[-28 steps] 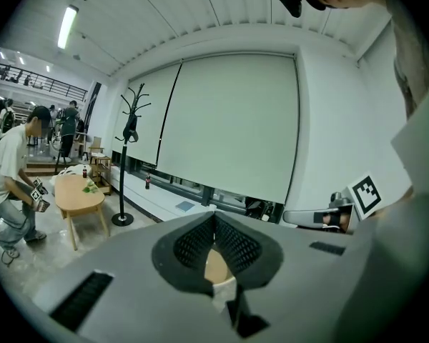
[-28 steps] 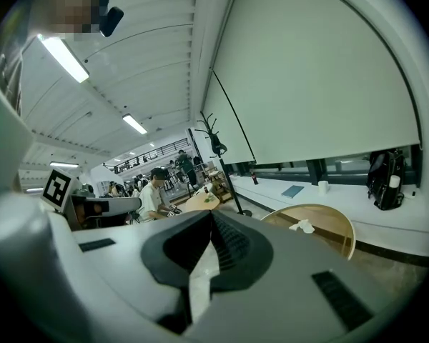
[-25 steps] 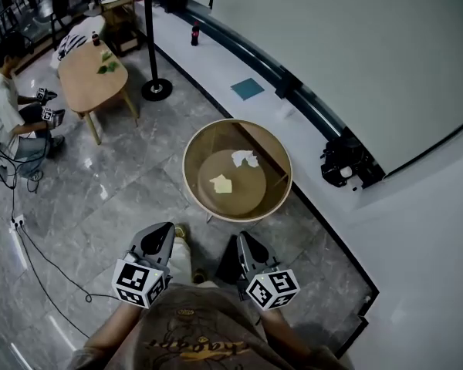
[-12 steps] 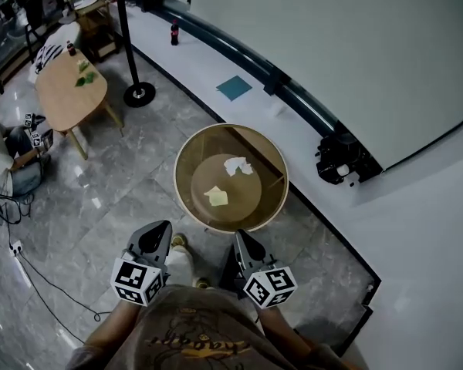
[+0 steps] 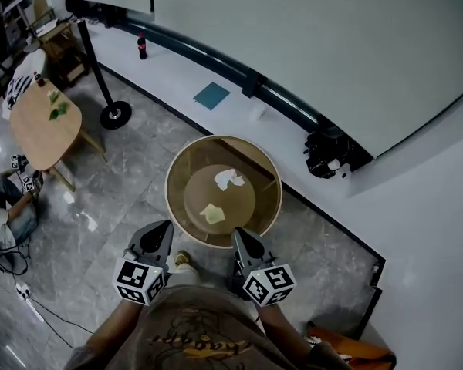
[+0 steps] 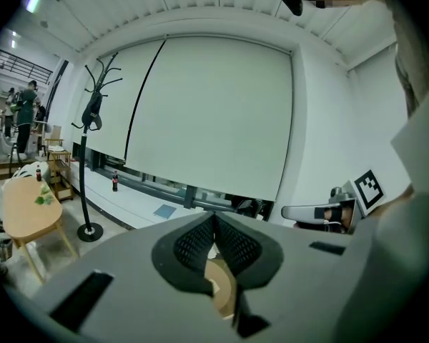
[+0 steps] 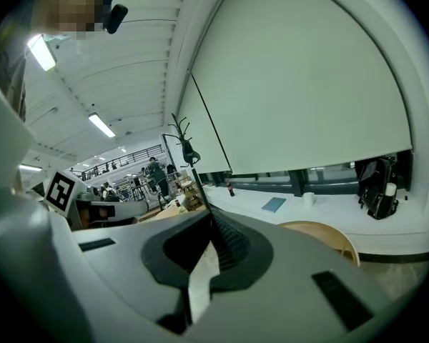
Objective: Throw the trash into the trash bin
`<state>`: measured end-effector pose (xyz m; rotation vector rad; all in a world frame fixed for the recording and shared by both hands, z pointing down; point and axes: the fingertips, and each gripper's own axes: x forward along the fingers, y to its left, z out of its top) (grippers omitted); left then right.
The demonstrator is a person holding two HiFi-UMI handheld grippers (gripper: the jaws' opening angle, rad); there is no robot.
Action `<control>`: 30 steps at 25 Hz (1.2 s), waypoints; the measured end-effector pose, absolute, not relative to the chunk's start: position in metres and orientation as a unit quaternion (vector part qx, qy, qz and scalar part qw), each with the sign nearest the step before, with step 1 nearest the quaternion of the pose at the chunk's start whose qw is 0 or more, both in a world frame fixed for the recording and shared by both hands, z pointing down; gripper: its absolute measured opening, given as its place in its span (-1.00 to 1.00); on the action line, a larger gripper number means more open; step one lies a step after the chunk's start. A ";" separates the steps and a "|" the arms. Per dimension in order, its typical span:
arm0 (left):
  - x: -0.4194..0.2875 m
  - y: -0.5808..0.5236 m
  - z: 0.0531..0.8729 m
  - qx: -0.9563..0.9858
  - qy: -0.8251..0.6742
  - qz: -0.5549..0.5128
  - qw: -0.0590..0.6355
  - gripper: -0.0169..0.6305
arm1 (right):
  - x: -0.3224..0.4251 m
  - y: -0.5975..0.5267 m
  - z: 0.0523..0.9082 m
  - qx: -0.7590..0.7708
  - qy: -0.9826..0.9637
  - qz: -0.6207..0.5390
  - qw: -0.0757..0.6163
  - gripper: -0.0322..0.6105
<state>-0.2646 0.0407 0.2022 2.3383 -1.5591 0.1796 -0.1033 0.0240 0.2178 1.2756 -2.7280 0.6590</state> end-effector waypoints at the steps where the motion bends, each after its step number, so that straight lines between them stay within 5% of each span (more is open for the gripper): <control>1: -0.266 0.035 0.202 0.823 -0.540 0.064 0.161 -0.89 | -0.105 0.020 0.217 0.419 -0.882 0.213 0.027 -0.84; 30: -0.247 -0.047 0.217 0.849 -0.492 0.086 0.172 -0.89 | -0.086 -0.045 0.228 0.465 -0.856 0.222 0.027 -0.84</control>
